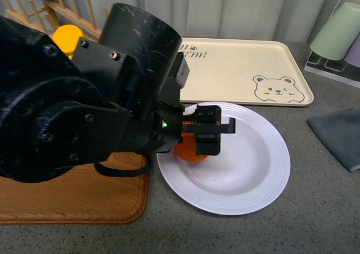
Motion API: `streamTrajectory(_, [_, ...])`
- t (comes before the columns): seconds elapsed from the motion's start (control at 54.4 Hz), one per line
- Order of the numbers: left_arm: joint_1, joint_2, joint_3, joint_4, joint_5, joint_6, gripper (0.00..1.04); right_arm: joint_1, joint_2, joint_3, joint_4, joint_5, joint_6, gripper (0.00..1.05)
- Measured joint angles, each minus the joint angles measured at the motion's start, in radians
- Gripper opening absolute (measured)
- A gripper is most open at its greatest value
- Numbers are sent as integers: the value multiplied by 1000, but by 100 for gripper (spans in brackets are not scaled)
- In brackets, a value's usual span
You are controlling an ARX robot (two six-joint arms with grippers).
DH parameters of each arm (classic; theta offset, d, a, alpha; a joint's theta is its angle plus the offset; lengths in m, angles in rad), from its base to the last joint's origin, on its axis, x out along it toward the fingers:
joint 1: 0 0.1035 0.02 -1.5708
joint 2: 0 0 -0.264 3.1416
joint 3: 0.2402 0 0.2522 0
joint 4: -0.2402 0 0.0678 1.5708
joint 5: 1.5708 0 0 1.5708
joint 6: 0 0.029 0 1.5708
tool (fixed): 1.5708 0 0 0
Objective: Place orange and plate with both arms
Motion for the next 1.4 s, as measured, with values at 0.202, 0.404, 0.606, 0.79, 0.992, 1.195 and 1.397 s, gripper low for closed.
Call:
streamTrajectory(0.202, [-28,44,29,-14,0,-14,65,0,0,0,0,0,0,96])
streamTrajectory(0.404, [-36,49,38,-19,-6,-18,65,0,0,0,0,0,0,96])
streamTrajectory(0.606, [-32,20,27,-19,-42,-25,98,0,0,0,0,0,0,96])
streamTrajectory(0.79, [-13,-95,-33,-6,-63,-34,98,0,0,0,0,0,0,96])
streamTrajectory(0.992, [26,-303,-192,67,-164,-23,98,0,0,0,0,0,0,96])
streamTrajectory(1.195, [83,-586,-467,123,-300,47,98,0,0,0,0,0,0,96])
streamTrajectory(1.397, [142,-873,-649,-21,-342,59,98,0,0,0,0,0,0,96])
